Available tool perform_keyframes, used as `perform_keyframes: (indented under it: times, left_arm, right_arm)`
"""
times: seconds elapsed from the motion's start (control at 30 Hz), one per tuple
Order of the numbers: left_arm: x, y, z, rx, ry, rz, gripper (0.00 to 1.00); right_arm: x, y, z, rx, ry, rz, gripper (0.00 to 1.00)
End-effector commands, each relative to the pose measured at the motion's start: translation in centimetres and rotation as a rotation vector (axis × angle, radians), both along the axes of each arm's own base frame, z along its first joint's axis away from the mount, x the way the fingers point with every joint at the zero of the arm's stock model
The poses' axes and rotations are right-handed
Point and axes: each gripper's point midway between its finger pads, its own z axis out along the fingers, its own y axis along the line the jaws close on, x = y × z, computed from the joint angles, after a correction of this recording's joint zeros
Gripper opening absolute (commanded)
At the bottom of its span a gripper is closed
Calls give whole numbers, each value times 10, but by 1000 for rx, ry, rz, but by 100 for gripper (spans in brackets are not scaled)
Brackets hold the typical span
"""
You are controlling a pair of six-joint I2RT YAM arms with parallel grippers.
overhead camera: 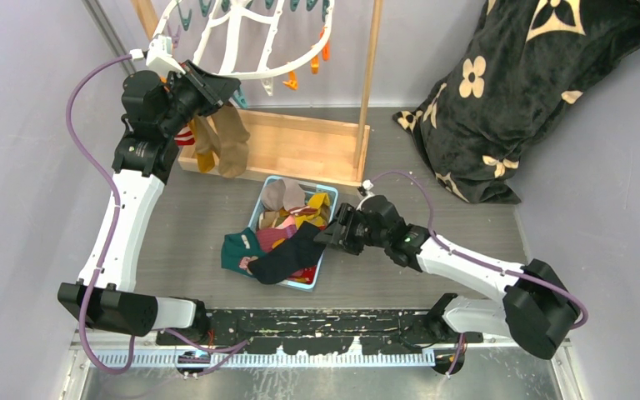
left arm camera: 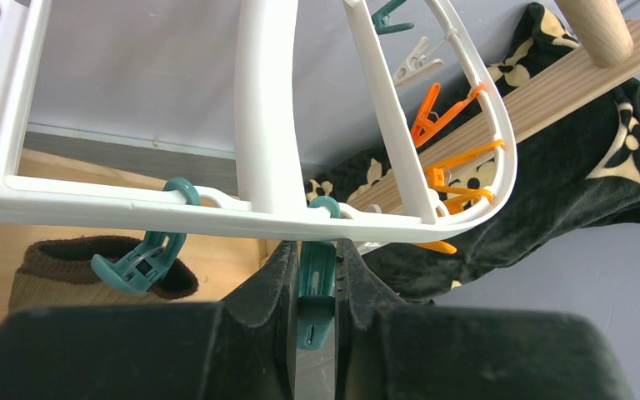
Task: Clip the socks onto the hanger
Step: Pick up the sock from the bin.
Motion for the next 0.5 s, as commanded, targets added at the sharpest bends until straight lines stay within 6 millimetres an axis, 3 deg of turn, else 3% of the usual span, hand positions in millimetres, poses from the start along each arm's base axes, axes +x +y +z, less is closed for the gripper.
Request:
perform_keyframes:
  times: [0.0, 0.13, 0.47]
  left_arm:
    - [-15, 4, 51, -9, -149, 5, 0]
    - [-14, 5, 47, -7, -142, 9, 0]
    - [-14, 6, 47, -8, -143, 13, 0]
  right_arm:
    - [10, 19, 24, 110, -48, 30, 58]
    - [13, 26, 35, 142, -61, 39, 54]
    - [18, 32, 27, 128, -45, 42, 51]
